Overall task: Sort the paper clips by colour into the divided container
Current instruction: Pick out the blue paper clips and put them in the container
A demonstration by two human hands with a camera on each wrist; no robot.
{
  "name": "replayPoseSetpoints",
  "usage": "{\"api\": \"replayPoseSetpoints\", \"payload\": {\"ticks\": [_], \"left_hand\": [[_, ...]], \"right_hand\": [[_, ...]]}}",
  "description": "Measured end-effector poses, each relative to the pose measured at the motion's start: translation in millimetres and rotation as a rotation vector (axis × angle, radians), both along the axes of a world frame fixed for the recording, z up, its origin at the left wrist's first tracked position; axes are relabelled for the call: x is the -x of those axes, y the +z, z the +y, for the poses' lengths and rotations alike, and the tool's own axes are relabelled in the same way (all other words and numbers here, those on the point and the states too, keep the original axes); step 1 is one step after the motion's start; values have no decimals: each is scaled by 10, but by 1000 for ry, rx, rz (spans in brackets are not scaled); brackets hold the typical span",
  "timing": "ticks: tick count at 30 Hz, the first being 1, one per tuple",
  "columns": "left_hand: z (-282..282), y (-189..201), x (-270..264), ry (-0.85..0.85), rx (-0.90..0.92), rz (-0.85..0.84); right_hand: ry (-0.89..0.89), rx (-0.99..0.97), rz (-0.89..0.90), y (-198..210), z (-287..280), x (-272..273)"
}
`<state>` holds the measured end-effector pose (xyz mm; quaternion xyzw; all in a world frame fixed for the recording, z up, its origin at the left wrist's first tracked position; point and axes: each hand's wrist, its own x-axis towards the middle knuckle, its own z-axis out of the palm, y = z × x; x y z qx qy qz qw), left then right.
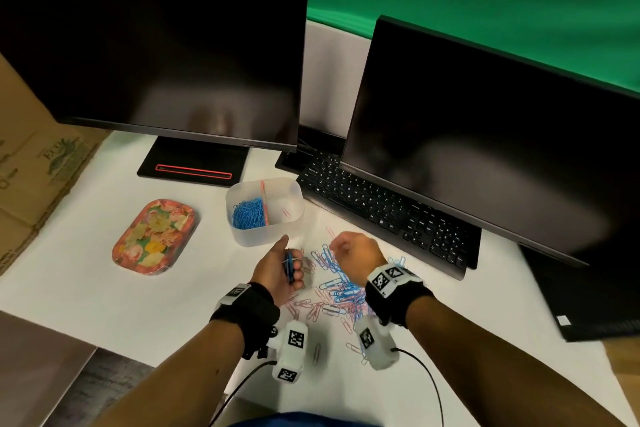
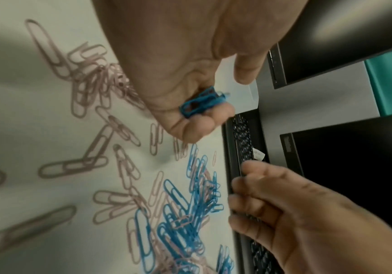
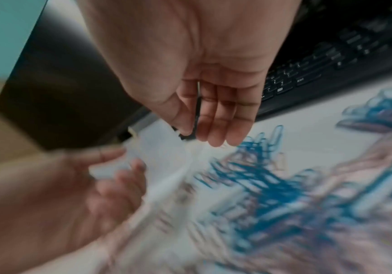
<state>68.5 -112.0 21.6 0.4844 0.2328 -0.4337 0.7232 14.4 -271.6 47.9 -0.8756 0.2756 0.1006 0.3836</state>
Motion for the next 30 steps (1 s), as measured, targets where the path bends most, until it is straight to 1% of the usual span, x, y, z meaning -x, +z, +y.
{"api": "replayPoseSetpoints", "payload": {"ticks": [2, 4, 5, 7, 10, 11, 12, 13, 14, 16, 17, 19, 22, 25, 27, 30], "left_hand": [[8, -22, 7, -49, -71, -26], [23, -50, 16, -109, -159, -60], [30, -73, 20, -139, -200, -78], [47, -106, 23, -186, -251, -109], [50, -99, -4, -227, -321, -153], [37, -85, -14, -256, -354, -192], [21, -84, -21, -300, -409, -273], [6, -101, -26, -361, -487, -409], [-6, -113, -26, -439, -581, -579], [-37, -131, -21, -634, -686, -904], [-74, -132, -26, -746, -715, -1030], [-159, -117, -65, -954, -806, -1207], [-261, -131, -153, -1130, -925, -1282], [-278, -154, -152, -1255, -1038, -1319], [-248, -153, -139, -1274, -1082, -1326], [-217, -135, -137, -1257, -1096, -1273]], "right_hand": [[212, 149, 140, -109, 3, 114], [383, 269, 204, -173, 47, 197], [440, 321, 206, -198, 65, 226], [496, 384, 203, -244, 100, 236], [509, 435, 220, -290, 165, 202], [508, 442, 236, -298, 190, 190], [508, 445, 258, -312, 207, 182], [508, 451, 275, -312, 222, 178], [508, 456, 280, -312, 225, 183], [516, 451, 262, -303, 219, 203], [523, 445, 243, -300, 212, 221], [501, 401, 215, -298, 209, 262], [407, 300, 199, -321, 213, 338], [388, 275, 203, -328, 219, 384], [393, 287, 202, -337, 218, 381], [408, 319, 242, -323, 231, 337]]}}
